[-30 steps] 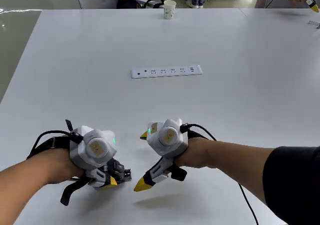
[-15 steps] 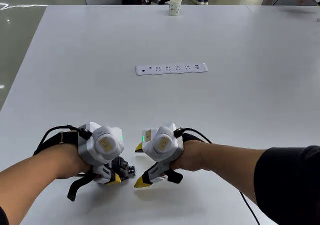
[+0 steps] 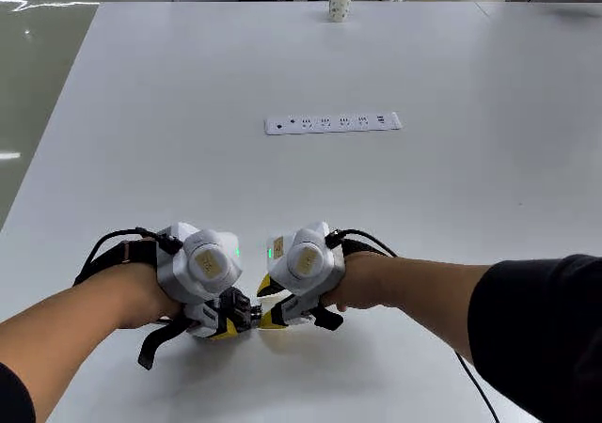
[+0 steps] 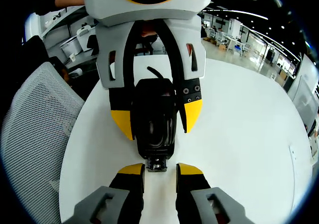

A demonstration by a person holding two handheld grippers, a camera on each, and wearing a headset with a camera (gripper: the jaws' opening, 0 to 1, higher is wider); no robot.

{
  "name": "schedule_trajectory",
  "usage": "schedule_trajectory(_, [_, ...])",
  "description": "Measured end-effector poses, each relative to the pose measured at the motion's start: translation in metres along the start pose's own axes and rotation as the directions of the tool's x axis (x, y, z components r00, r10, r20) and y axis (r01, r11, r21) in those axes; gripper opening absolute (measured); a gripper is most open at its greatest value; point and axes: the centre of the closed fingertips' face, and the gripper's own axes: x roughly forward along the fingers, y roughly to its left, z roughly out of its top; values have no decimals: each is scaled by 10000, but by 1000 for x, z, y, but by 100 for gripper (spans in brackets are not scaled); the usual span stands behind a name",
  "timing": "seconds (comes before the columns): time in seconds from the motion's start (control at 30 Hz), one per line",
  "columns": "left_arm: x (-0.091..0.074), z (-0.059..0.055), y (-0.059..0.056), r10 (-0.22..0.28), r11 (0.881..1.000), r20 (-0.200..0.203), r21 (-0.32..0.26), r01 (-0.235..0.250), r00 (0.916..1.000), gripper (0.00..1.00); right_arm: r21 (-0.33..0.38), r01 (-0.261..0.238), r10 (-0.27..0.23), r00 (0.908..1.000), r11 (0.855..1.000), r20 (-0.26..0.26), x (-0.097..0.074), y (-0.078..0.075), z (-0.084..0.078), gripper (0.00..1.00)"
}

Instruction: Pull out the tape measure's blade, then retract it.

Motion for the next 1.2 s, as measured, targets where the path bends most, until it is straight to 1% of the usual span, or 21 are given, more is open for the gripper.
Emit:
schedule_trajectory(0.13, [0, 0, 0, -13, 10000, 48, 9, 13, 10000, 35, -44, 1, -1, 9999, 10000, -152, 4, 2, -4, 19])
schedule_trajectory(0.23, [0, 1, 0, -43, 10000, 49, 5, 43, 10000, 35, 4, 158, -158, 9999, 9999, -22, 5, 0, 1, 18])
schedule_trajectory(0.3, [0, 1, 0, -58, 10000, 45, -17, 58, 10000, 35, -21, 99, -99, 10000, 9999, 4, 6, 1, 2, 15])
schedule_trajectory(0.37, [1, 0, -1, -64, 10000, 35, -37, 64, 10000, 35, -188, 16, -18, 9999, 9998, -116, 8, 5, 1, 13])
schedule_trajectory(0.43, [0, 0, -1, -38, 10000, 35, -31, 38, 10000, 35, -335, 76, -82, 9998, 9994, -172, 10, 4, 0, 12])
schedule_trajectory(0.53, [0, 0, -1, -19, 10000, 74, -31, 19, 10000, 35, -151, 17, -21, 9996, 9999, -280, 11, 2, 0, 12])
schedule_trajectory(0.57, [1, 0, 0, -18, 10000, 108, -45, 19, 9999, 35, 8, 15, -15, 9995, 10000, -307, 11, 1, 0, 12])
schedule_trajectory(0.6, [0, 0, 0, -17, 10000, 128, -58, 17, 9999, 35, 440, 80, -66, 9995, 9990, -325, 10, 1, -1, 12])
schedule_trajectory(0.67, [0, 0, 0, -29, 10000, 157, -65, 30, 9999, 35, 342, 94, -83, 9995, 9994, -313, 10, 0, -1, 11])
schedule_trajectory(0.73, [0, 0, 0, -72, 9999, 154, -69, 73, 9999, 35, 449, 110, -97, 9995, 9989, -307, 10, 1, -1, 11])
schedule_trajectory(0.87, [0, 0, 0, -109, 9999, 136, -80, 110, 9998, 35, 270, 121, -108, 9988, 9996, -476, 10, 1, -2, 10])
schedule_trajectory(1.2, [-1, -1, 0, -94, 9999, 209, -106, 96, 9997, 36, 220, 65, -53, 9984, 9997, -561, 8, 2, -3, 9])
